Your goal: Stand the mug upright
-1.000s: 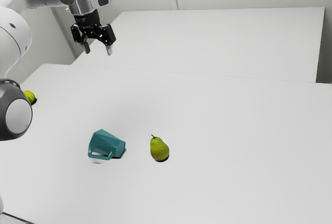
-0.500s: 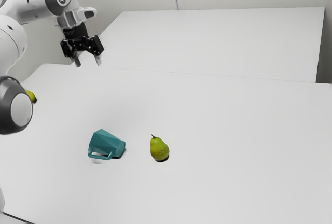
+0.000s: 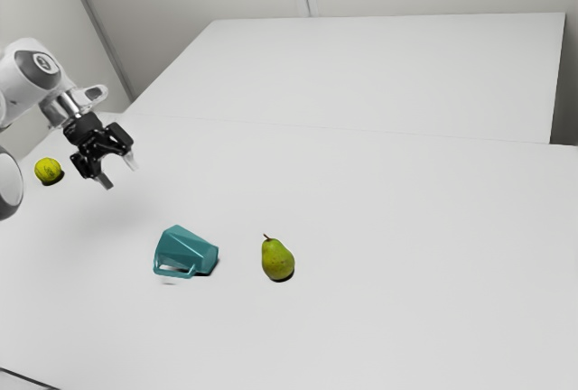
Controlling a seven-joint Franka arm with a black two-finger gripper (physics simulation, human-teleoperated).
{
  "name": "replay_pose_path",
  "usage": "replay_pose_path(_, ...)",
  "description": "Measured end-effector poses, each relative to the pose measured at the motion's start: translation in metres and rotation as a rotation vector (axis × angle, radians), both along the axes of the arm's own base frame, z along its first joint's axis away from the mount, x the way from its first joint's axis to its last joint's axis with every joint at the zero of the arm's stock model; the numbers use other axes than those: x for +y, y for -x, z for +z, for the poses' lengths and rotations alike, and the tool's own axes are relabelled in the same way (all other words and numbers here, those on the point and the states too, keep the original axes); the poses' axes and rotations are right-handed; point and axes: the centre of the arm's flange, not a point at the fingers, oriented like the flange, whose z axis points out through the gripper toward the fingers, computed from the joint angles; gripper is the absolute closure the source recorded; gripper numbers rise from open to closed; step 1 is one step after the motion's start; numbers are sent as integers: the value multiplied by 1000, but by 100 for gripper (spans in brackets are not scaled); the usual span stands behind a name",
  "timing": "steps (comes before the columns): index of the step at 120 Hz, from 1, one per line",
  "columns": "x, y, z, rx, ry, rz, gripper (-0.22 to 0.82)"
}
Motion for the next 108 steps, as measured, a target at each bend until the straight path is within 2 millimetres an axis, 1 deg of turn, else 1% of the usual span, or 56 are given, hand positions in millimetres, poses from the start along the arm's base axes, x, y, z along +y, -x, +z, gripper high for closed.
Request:
replay_pose_path(8,3,20,-12,-8,38,13,0)
replay_pose_path(21,-6,48,-20,-55,76,24,0)
replay_pose_path(31,-14,62,-21,-110,83,31,0)
replay_pose_path(38,-18,68,-28,-147,94,44,0)
replay_pose_path(51,-21,68,-38,-222,92,53,0)
replay_pose_path(67,-19,64,-52,-292,81,59,0)
replay_pose_path(85,-23,69,-75,-321,95,64,0)
replay_pose_path(108,-34,69,-91,-350,131,55,0)
